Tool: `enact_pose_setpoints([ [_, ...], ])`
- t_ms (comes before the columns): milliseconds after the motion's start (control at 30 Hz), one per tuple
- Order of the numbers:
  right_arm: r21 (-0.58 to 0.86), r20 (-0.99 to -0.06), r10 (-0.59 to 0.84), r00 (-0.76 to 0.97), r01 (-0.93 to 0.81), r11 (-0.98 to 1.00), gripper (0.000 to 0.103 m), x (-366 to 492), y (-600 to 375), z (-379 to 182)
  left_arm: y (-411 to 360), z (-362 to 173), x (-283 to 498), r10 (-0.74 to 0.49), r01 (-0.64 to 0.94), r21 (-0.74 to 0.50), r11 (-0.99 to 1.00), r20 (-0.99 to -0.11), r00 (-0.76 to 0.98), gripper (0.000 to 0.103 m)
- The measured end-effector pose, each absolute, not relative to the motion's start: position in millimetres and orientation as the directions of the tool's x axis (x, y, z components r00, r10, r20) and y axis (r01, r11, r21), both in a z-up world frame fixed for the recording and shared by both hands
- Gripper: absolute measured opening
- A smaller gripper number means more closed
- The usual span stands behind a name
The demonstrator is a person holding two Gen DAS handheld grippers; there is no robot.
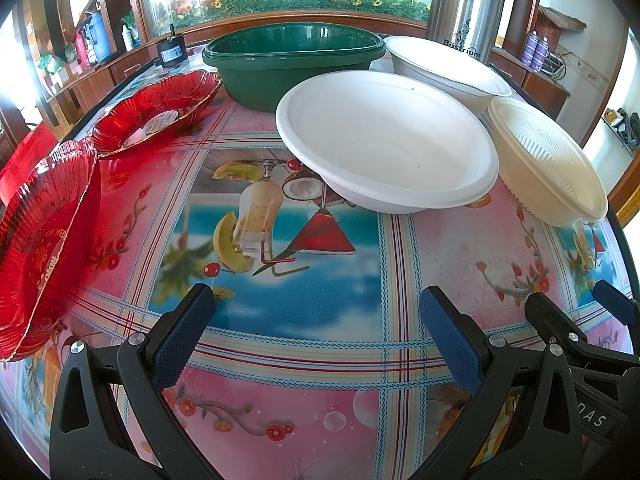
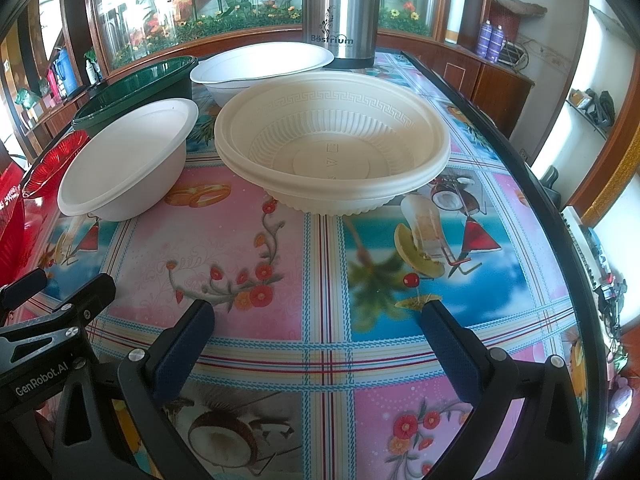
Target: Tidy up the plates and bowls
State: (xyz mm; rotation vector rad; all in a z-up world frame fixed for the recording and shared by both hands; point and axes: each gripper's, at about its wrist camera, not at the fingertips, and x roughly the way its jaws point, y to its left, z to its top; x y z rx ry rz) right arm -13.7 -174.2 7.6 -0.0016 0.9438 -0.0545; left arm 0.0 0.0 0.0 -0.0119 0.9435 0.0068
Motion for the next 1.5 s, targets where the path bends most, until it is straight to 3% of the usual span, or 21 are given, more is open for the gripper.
enact_pose_setpoints([
  [1033, -0.024, -0.810, -0.046, 0.584, 0.045, 0.999, 0.103, -13.0, -174.0, 9.6, -0.3, 0.0, 0.0, 0.000, -0.008, -0.006, 1.000, -0.811, 0.584, 0.103],
  [1500, -0.024, -0.817, -0.023, 0.576, 0.006, 1.000, 0.103, -41.0, -169.1, 31.3, 0.1, 20.7, -32.4, -0.032, 0.078, 0.019, 0.997, -0.800, 0.600, 0.102],
])
